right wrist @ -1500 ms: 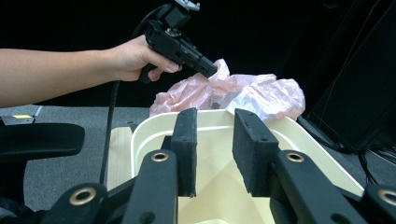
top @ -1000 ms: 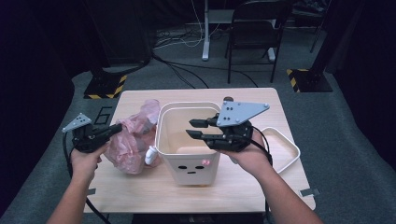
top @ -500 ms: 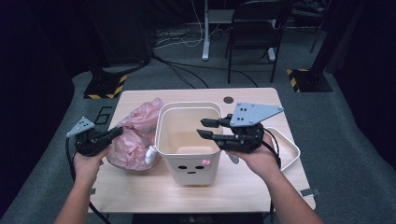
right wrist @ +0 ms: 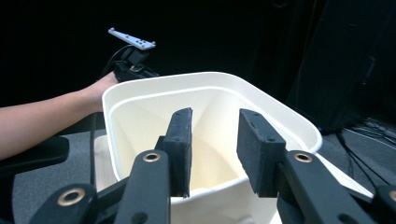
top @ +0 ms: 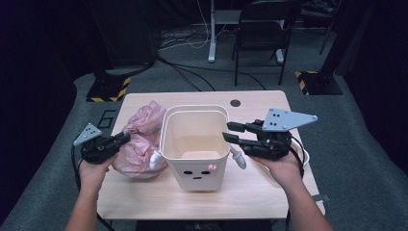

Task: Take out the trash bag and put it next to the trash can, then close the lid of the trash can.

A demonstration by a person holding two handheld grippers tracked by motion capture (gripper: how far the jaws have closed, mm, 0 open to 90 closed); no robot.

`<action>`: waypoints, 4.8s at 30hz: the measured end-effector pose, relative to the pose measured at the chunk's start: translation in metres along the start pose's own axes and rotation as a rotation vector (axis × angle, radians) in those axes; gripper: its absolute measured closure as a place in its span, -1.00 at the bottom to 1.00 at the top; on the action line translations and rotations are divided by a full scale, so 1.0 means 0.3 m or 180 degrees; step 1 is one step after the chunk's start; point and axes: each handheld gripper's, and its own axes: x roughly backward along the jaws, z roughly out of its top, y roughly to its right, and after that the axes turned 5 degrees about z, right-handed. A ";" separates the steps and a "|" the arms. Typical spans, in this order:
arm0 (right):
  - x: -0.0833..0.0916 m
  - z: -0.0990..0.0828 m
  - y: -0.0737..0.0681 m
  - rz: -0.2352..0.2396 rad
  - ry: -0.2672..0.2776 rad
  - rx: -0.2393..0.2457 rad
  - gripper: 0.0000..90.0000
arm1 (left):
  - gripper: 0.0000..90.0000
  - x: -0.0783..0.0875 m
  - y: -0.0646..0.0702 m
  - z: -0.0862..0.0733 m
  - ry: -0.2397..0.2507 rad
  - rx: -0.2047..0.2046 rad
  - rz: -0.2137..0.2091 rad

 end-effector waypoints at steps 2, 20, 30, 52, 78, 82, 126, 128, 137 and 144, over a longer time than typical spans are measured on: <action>0.017 -0.007 -0.002 -0.0074 -0.0006 0.0012 0.42 | 0.59 -0.001 0.005 -0.004 -0.0011 -0.0023 -0.0001; 0.083 -0.140 -0.011 -0.0445 -0.0015 -0.0082 0.33 | -0.26 0.037 0.011 -0.008 0.0153 0.0106 -0.0150; 0.112 -0.192 -0.006 -0.0569 0.0019 -0.0125 0.31 | -0.29 0.058 0.046 0.014 0.0167 0.0007 -0.0149; 0.145 -0.302 0.049 -0.0931 0.0012 -0.0318 0.31 | -0.24 0.070 0.094 0.029 0.0162 -0.0075 -0.0254; 0.128 -0.462 0.130 -0.1206 -0.0319 -0.0479 0.27 | -0.20 0.070 0.109 0.036 0.0126 -0.0173 -0.0194; 0.123 -0.496 0.137 -0.1248 -0.0317 -0.0468 0.27 | -0.19 0.067 0.111 0.036 0.0124 -0.0174 -0.0191; 0.065 -0.795 0.256 -0.1199 -0.1288 -0.0965 0.43 | -0.18 0.070 0.118 0.036 0.0129 -0.0183 -0.0192; 0.067 -0.806 0.262 -0.1184 -0.1328 -0.1017 0.46 | -0.18 0.070 0.117 0.036 0.0127 -0.0178 -0.0190; 0.053 -0.839 0.279 -0.1079 -0.1530 -0.1109 0.67 | -0.18 0.075 0.112 0.035 0.0136 -0.0164 -0.0182; 0.036 -0.844 0.280 -0.1068 -0.1652 -0.1050 0.82 | -0.18 0.074 0.113 0.035 0.0136 -0.0169 -0.0185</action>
